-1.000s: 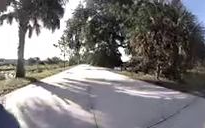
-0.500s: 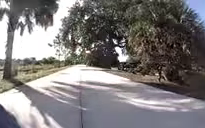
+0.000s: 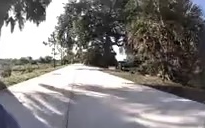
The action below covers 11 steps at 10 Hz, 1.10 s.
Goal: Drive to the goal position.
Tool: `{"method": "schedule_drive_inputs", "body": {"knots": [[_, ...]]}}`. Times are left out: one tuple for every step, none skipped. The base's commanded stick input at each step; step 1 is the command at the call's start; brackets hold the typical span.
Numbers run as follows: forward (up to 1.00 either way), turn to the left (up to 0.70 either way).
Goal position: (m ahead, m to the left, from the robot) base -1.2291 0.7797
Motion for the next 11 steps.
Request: {"method": "schedule_drive_inputs", "body": {"knots": [[1.0, -0.27], [1.0, -0.26], [1.0, 0.0], [1.0, 0.0], [1.0, 0.0], [1.0, 0.0], [1.0, 0.0], [1.0, 0.0], [1.0, 0.0], [1.0, 0.0], [1.0, 0.0]]}}
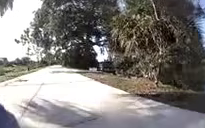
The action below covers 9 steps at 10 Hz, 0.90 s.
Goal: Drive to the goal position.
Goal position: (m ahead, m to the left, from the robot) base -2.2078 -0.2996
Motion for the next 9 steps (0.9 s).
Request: {"method": "schedule_drive_inputs", "body": {"knots": [[1.0, 0.0], [1.0, 0.0], [1.0, 0.15], [1.0, 0.27], [1.0, 0.27], [1.0, 0.27], [1.0, 0.27], [1.0, 0.27], [1.0, 0.27]]}}
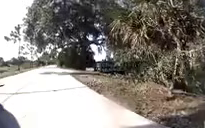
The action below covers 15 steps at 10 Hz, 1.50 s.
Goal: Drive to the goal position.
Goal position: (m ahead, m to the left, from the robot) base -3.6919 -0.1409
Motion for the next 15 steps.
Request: {"method": "schedule_drive_inputs", "body": {"knots": [[1.0, 0.27], [0.85, 0.3], [0.0, 0.45], [0.0, 0.45], [0.0, 0.45], [0.0, 0.45], [0.0, 0.45], [0.0, 0.45], [0.0, 0.45], [0.0, 0.45], [0.0, 0.45], [0.0, 0.45], [0.0, 0.45], [0.0, 0.45], [0.0, 0.45]]}}
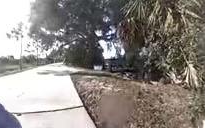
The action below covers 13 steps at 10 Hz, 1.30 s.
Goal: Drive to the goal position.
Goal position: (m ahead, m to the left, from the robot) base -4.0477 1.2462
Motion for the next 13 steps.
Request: {"method": "schedule_drive_inputs", "body": {"knots": [[0.0, 0.45], [0.0, 0.45], [0.0, 0.45], [0.0, 0.45], [0.0, 0.45], [0.0, 0.45], [0.0, 0.45], [0.0, 0.45], [0.0, 0.45], [0.0, 0.45], [0.0, 0.45], [0.0, 0.45], [0.0, 0.45]]}}
